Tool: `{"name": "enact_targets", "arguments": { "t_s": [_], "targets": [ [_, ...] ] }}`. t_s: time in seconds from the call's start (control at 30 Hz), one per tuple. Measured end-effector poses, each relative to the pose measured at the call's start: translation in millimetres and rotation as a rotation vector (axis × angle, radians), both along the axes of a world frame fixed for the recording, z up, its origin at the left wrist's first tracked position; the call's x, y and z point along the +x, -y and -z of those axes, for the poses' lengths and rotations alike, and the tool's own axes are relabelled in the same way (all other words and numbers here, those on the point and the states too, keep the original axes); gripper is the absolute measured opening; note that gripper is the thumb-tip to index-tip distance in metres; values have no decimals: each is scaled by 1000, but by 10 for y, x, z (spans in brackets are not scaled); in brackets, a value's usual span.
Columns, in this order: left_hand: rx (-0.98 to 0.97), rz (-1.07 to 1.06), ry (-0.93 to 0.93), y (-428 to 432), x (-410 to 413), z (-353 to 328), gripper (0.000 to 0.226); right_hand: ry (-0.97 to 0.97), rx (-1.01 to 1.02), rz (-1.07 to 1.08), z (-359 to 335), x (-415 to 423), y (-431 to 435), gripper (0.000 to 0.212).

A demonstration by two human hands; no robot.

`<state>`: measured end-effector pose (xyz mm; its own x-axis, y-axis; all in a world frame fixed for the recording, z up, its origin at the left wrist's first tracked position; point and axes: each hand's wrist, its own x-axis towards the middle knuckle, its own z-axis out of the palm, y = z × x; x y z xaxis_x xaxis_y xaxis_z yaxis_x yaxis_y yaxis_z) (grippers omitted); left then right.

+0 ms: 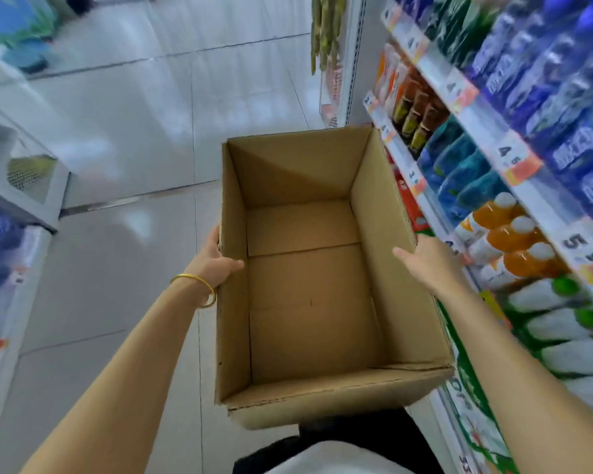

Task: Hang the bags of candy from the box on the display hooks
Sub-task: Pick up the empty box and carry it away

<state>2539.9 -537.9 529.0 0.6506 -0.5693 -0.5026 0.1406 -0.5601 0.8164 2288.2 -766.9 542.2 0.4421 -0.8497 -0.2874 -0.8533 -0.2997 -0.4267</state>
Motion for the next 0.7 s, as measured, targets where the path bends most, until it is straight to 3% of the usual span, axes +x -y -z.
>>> {"name": "enact_targets", "arguments": {
  "t_s": [0.4,0.7],
  "targets": [
    [3,-195,-22,2521,3708,158,82,-2,-9,-157,94,4055,2865,35],
    [186,-318,-37,4788,5527,1286,72,-14,103,-101,1409,6047,5012,41]
  ]
}}
